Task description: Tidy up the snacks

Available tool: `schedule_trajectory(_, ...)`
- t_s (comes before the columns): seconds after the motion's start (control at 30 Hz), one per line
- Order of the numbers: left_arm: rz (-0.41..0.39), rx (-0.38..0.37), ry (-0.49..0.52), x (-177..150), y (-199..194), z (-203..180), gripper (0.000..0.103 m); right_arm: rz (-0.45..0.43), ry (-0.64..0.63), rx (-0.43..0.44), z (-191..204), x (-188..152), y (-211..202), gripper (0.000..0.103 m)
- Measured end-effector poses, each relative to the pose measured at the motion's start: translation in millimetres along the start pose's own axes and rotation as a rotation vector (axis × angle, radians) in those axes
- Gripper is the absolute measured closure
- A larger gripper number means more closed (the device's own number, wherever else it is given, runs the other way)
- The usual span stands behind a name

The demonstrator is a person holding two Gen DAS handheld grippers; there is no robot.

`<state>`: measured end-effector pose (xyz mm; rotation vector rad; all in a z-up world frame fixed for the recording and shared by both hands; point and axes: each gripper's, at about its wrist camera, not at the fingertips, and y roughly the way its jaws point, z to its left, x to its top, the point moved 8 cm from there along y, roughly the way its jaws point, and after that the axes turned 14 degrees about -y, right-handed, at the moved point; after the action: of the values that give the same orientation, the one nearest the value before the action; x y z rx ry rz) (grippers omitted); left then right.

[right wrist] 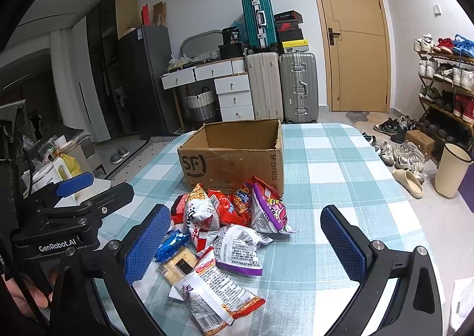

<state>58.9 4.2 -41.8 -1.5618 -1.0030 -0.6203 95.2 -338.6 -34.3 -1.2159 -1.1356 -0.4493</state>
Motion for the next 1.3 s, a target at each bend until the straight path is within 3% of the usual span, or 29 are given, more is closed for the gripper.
schedule_trajectory(0.77, 0.002, 0.001, -0.001, 0, -1, 0, 0.001, 0.011, -0.015, 0.0, 1, -5, -3, 0.0)
schedule_trajectory(1.3, 0.034, 0.015, -0.022, -12, 8, 18, 0.001, 0.071, -0.04, 0.1, 24, -39, 16, 0.0)
